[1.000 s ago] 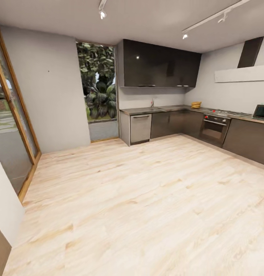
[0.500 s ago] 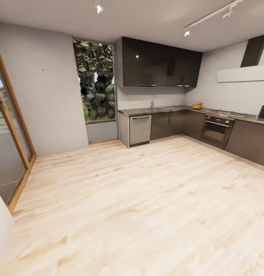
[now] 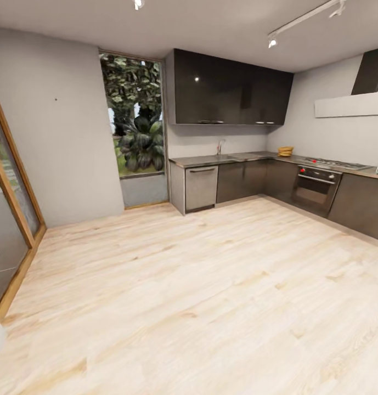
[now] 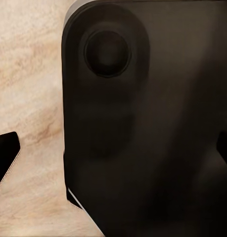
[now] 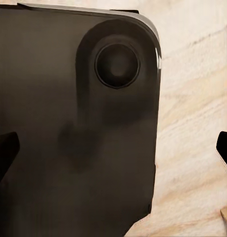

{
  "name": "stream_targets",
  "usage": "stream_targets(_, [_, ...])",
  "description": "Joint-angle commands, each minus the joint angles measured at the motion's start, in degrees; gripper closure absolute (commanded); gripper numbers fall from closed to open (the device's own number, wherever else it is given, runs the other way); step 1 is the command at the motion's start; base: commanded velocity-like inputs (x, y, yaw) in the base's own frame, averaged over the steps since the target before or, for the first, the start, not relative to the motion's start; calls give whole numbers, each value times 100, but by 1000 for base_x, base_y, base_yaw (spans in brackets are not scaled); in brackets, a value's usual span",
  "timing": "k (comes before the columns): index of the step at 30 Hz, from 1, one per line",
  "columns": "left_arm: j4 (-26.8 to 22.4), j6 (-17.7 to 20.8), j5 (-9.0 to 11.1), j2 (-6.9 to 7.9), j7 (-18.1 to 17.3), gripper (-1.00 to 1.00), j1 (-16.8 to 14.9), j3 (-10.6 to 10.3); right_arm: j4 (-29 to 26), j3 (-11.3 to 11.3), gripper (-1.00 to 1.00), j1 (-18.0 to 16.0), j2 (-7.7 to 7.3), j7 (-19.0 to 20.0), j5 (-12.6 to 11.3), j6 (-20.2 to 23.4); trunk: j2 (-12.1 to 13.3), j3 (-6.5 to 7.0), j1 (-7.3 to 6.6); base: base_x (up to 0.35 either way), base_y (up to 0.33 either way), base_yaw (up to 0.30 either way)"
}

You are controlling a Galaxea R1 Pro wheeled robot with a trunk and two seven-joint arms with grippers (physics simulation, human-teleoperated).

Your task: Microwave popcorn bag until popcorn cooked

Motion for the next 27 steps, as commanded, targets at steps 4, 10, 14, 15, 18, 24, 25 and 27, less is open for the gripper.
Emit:
stream_targets(4, [-5,-4,14,1,5,-100,0,8,1,4,-100,0,-3,-4,3,-26,-2,-4,3,321,0,0])
stream_targets(10, [-4,-27,14,3,5,-100,0,9,1,4,-100,0,-3,-6,3,-29,-2,-4,3,322,0,0])
stream_targets(14, [-4,-32,11,7,5,-100,0,12,1,1,-100,0,-3,-7,3,-29,-2,-4,3,321,0,0])
stream_targets(15, [-4,-36,8,7,5,-100,0,13,1,-2,-100,0,-6,-7,2,-29,-2,-4,3,322,0,0])
stream_targets(18, [-11,-51,-2,8,5,-100,0,17,1,-4,-100,0,-11,-9,-2,-29,-2,-4,3,321,0,0])
stream_targets(24, [-13,-55,-4,8,5,-100,0,17,1,-5,-100,0,-20,-4,1,-29,-2,-4,3,321,0,0])
stream_targets(25, [-13,-55,-4,8,5,-100,0,17,1,-5,-100,0,-20,-4,1,-29,-2,-4,3,321,0,0])
stream_targets(27, [-13,-55,-4,8,5,-100,0,17,1,-5,-100,0,-20,-4,3,-29,-2,-4,3,321,0,0])
